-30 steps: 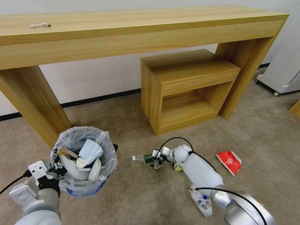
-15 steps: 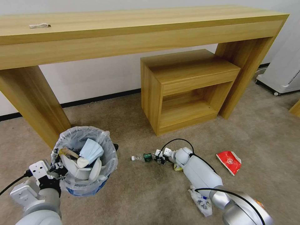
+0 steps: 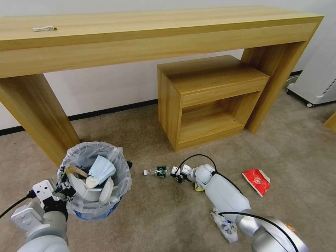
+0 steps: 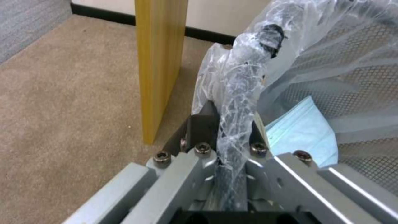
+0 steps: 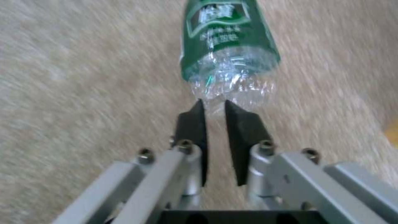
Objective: Pick up the trash bin and place the garbage on the floor into it.
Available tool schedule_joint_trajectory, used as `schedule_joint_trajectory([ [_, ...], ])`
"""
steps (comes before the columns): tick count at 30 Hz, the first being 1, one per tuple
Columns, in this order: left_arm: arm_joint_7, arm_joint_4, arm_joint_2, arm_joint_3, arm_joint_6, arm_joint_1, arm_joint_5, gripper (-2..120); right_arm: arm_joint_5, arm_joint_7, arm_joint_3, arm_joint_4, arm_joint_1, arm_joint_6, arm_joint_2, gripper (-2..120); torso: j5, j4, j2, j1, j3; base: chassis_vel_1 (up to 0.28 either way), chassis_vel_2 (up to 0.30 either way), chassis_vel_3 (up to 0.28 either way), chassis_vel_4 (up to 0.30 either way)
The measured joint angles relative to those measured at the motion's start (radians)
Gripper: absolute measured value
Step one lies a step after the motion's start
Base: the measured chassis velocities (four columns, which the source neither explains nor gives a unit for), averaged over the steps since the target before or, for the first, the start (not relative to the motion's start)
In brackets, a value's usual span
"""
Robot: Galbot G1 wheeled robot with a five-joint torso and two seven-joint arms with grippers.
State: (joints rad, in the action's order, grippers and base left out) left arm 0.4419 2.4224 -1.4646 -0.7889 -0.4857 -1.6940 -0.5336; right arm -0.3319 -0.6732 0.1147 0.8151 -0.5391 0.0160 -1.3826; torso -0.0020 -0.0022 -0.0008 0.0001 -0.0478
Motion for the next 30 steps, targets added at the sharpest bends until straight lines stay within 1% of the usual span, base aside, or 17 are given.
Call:
schedule_joint_trajectory([
  [3,0.000,0.002,0.001,-0.001,-0.001,-0.004,0.000,1,0.008,-0.015,0.002,-0.015,0.005,-0.033,-0.011,32,0.0000,0.0000,0.000,0.000,0.000,0.000,0.000,0.000,0.000],
  [4,0.000,0.002,0.001,-0.001,-0.001,-0.004,0.000,1,0.008,-0.015,0.002,-0.015,0.005,-0.033,-0.011,32,0.0000,0.0000,0.000,0.000,0.000,0.000,0.000,0.000,0.000],
  [6,0.000,0.003,0.002,-0.004,-0.001,-0.007,0.000,1,0.010,-0.004,0.002,-0.044,0.013,-0.043,-0.029,43,0.0001,0.0000,0.000,0.000,0.000,0.000,0.000,0.000,0.000],
  [8,0.001,0.003,0.002,-0.004,-0.001,-0.007,0.000,1,0.010,0.001,0.002,-0.051,0.014,-0.044,-0.034,45,0.0000,0.0001,0.000,0.000,0.000,0.000,0.000,0.000,0.000],
  [9,0.001,0.003,0.002,-0.004,-0.001,-0.009,0.000,1,0.010,0.021,0.002,-0.071,0.019,-0.044,-0.047,54,0.0000,0.0001,0.000,0.000,0.000,0.000,0.000,0.000,0.000],
  [12,0.001,0.003,0.002,-0.005,-0.001,-0.009,0.000,1,0.012,0.031,0.000,-0.085,0.022,-0.044,-0.056,61,0.0000,0.0001,0.000,0.000,0.000,0.000,0.000,0.000,0.000],
  [14,0.001,0.003,0.002,-0.005,-0.002,-0.008,0.000,1,0.028,0.026,-0.001,-0.083,0.024,-0.050,-0.058,72,0.0000,0.0001,0.000,0.000,0.000,0.000,0.000,0.000,0.000],
  [15,0.001,0.003,0.002,-0.005,-0.002,-0.008,0.000,1,0.028,0.026,-0.001,-0.083,0.024,-0.050,-0.058,72,0.0000,0.0001,0.000,0.000,0.000,0.000,0.000,0.000,0.000],
  [17,0.001,0.003,0.002,-0.005,-0.002,-0.007,0.000,1,0.047,-0.001,0.007,-0.053,0.020,-0.053,-0.048,82,0.0000,0.0001,0.000,0.000,0.000,0.000,0.000,0.000,0.000],
  [18,0.001,0.003,0.002,-0.005,-0.002,-0.007,0.000,1,0.047,-0.001,0.007,-0.053,0.020,-0.053,-0.048,82,0.0000,0.0001,0.000,0.000,0.000,0.000,0.000,0.000,0.000],
  [19,0.001,0.003,0.000,-0.003,-0.003,-0.005,0.003,1,0.054,-0.045,0.016,-0.018,0.015,-0.058,-0.035,89,0.0000,0.0000,0.000,0.000,0.000,0.000,0.000,0.000,0.000],
  [21,0.001,0.001,-0.002,0.000,-0.003,-0.004,0.006,1,0.054,-0.085,0.018,0.005,0.012,-0.066,-0.027,96,0.0000,0.0000,0.000,0.000,0.000,0.000,0.000,0.000,0.000],
  [24,0.001,-0.001,-0.004,0.003,-0.003,-0.004,0.010,1,0.054,-0.140,0.017,0.034,0.008,-0.089,-0.017,100,0.0000,0.0000,0.000,0.000,0.000,0.000,0.000,0.000,0.000],
  [26,0.001,-0.001,-0.005,0.003,-0.003,-0.004,0.011,1,0.057,-0.139,0.015,0.034,0.008,-0.097,-0.016,100,0.0000,0.0000,0.000,0.000,0.000,0.000,0.000,0.000,0.000],
  [28,0.001,-0.001,-0.005,0.003,-0.003,-0.004,0.011,1,0.076,-0.088,0.016,0.026,0.007,-0.100,-0.019,100,0.0000,0.0000,0.000,0.000,0.000,0.000,0.000,0.000,0.000],
  [29,0.001,-0.001,-0.005,0.003,-0.003,-0.004,0.012,1,0.094,-0.030,0.022,0.013,0.007,-0.090,-0.025,100,-0.0001,0.0000,0.000,0.000,0.000,0.000,0.000,0.000,0.000],
  [30,0.001,-0.001,-0.005,0.003,-0.003,-0.004,0.012,1,0.094,-0.030,0.022,0.013,0.007,-0.090,-0.025,100,-0.0001,0.0000,0.000,0.000,0.000,0.000,0.000,0.000,0.000],
])
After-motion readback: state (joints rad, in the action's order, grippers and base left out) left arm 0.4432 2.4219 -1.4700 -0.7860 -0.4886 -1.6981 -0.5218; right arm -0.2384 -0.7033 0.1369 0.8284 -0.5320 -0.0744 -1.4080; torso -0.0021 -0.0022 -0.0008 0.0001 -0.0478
